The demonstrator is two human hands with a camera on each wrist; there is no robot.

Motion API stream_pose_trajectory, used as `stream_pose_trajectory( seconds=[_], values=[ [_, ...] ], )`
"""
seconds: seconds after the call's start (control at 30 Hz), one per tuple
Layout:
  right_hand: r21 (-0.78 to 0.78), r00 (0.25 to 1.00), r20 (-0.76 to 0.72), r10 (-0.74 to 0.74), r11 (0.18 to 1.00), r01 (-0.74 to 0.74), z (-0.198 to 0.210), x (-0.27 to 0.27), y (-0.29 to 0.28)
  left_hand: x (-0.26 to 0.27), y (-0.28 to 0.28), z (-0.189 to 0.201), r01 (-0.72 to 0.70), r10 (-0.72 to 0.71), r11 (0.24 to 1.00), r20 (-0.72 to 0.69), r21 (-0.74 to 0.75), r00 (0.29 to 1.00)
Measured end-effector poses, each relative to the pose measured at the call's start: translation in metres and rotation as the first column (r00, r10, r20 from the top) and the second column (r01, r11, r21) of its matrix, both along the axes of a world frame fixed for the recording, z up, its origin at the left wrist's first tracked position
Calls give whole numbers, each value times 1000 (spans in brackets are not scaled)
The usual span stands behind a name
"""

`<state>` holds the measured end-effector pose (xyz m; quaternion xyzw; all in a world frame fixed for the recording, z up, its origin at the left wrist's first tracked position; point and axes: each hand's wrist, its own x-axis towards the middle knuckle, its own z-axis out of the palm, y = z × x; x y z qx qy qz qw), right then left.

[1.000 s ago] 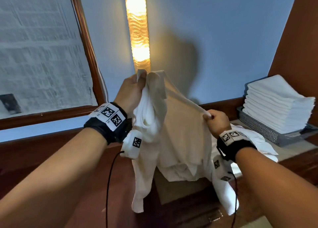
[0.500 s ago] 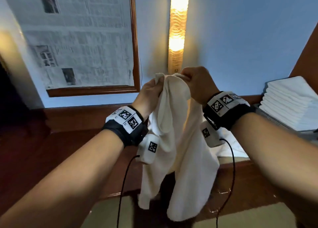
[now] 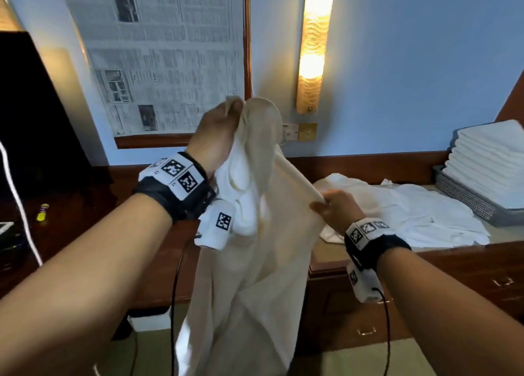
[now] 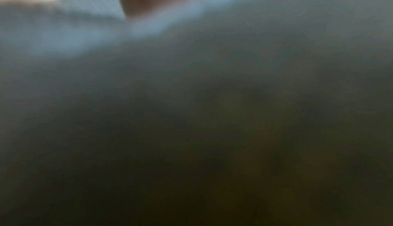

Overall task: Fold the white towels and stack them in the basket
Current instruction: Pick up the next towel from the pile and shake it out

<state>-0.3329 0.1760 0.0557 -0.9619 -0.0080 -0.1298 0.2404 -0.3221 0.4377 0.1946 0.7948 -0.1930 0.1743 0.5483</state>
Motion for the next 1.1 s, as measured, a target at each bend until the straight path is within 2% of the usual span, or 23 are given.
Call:
stream_pose_trajectory(
  seconds=[0.03, 0.1, 0.17, 0.23, 0.37, 0.43, 0.53, 0.67, 0.73, 0.83, 0.9, 0.97, 1.07, 1.1],
  values=[
    [100, 1000, -17, -21, 995, 22, -7, 0, -4, 4, 10, 1, -40, 39, 999, 11, 29, 999],
    [303, 999, 17, -39, 952, 32, -9, 4, -1, 9, 25, 0, -4, 3, 999, -35, -32, 999],
    [417, 988, 149, -29, 908, -36, 7, 12, 14, 11, 33, -7, 17, -21, 999, -88, -47, 996],
    [478, 953, 302, 21, 862, -170, 36, 15, 36, 9, 32, -16, 81, -95, 991, -136, -107, 986],
    [288, 827, 494, 268, 847, -447, 93, 15, 81, -1, 13, -33, 203, -258, 946, -203, -254, 945],
    [221, 800, 509, 318, 850, -478, 109, 18, 89, -1, 3, -37, 204, -256, 945, -192, -255, 947],
    [178, 836, 454, 308, 888, -424, 112, 18, 82, 6, 4, -30, 100, -129, 973, -130, -209, 983],
    [67, 908, 231, 349, 925, -373, 81, 11, 66, 18, 11, -15, 37, -41, 996, -61, -79, 997],
    [116, 934, 231, 271, 946, -303, 61, 13, 46, 22, 12, -9, -14, 13, 1000, -41, -27, 999],
    [186, 971, 216, 101, 972, -142, 42, 16, 11, 29, 13, -8, -40, 38, 998, -51, -44, 998],
    [144, 983, 182, 33, 988, -59, 41, 17, -2, 32, 10, -15, -6, -3, 996, -106, -89, 994],
    [35, 989, 149, 4, 999, -9, 49, 19, -6, 31, 1, -21, 76, -99, 983, -135, -166, 986],
    [-169, 977, 209, 47, 986, -11, 73, 17, 4, 23, -12, -25, 146, -169, 976, -140, -164, 976],
    [-197, 963, 252, 92, 980, -42, 82, 15, 11, 20, -15, -27, 204, -239, 956, -159, -212, 958]
  ],
)
